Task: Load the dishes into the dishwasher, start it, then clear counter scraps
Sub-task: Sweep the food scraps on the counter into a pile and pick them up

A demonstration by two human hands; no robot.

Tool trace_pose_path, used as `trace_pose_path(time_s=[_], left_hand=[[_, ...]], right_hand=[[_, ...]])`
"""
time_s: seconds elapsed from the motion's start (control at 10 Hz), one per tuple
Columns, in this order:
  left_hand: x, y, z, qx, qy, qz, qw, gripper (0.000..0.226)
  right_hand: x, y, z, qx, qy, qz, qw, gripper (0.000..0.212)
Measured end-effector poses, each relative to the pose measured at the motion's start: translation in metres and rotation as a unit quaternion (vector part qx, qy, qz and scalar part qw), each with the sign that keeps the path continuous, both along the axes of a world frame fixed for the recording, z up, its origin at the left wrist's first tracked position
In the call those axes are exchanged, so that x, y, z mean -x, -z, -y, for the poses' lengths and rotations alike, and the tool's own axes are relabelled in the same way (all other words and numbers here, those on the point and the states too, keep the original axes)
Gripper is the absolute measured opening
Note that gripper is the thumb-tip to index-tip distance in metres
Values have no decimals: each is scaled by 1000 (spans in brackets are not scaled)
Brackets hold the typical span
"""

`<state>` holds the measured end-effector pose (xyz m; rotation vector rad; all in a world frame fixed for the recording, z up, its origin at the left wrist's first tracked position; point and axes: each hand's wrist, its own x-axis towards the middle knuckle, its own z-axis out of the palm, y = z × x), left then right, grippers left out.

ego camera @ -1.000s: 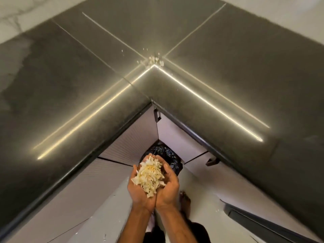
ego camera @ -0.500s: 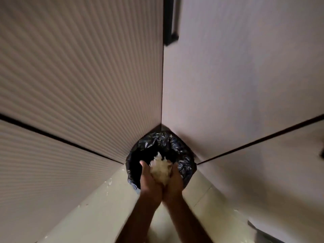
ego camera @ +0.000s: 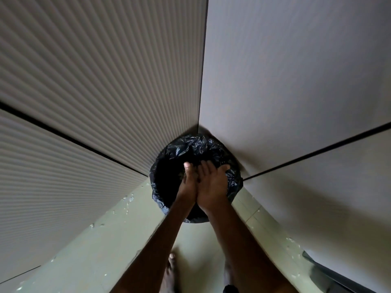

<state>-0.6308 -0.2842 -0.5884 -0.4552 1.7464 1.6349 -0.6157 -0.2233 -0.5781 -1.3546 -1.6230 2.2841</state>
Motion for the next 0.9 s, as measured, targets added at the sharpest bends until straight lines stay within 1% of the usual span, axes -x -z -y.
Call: trace_pose_path(time_s=[0.1,0.2,0.3,0.4,0.5,0.6,0.7,0.8,0.9], left_hand=[[11,-24,1,-186,-174,217,942,85],[31,-54,-3,-206,-387,69,896,95],[22,-50,-14,-142,-80,-24,986,94],[5,-36,-10,56,137,-139,979,61],[9,-12,5,125,156,-203,958,78],[20,-24,-3,-5,-16,-29,999,91],[31,-50,-15,-205,-91,112,968,97],[38,-78,-5,-318,-170,83,929,96],[17,-91,4,-330,-215,67,917,90]], right_hand=[[-4,5,7,-136,-62,-9,989,65],[-14,27,16,-182,-85,20,979,52],[-8,22,5,-53,-20,55,997,50],[2,-1,-4,-5,-33,18,999,68],[5,-9,-17,68,52,-119,989,57],[9,-15,-6,-42,-23,-145,988,69],[-6,-8,12,-158,-170,-106,967,75],[-23,2,-2,-200,-212,24,956,85],[-39,-42,-9,-40,-124,-14,991,54]])
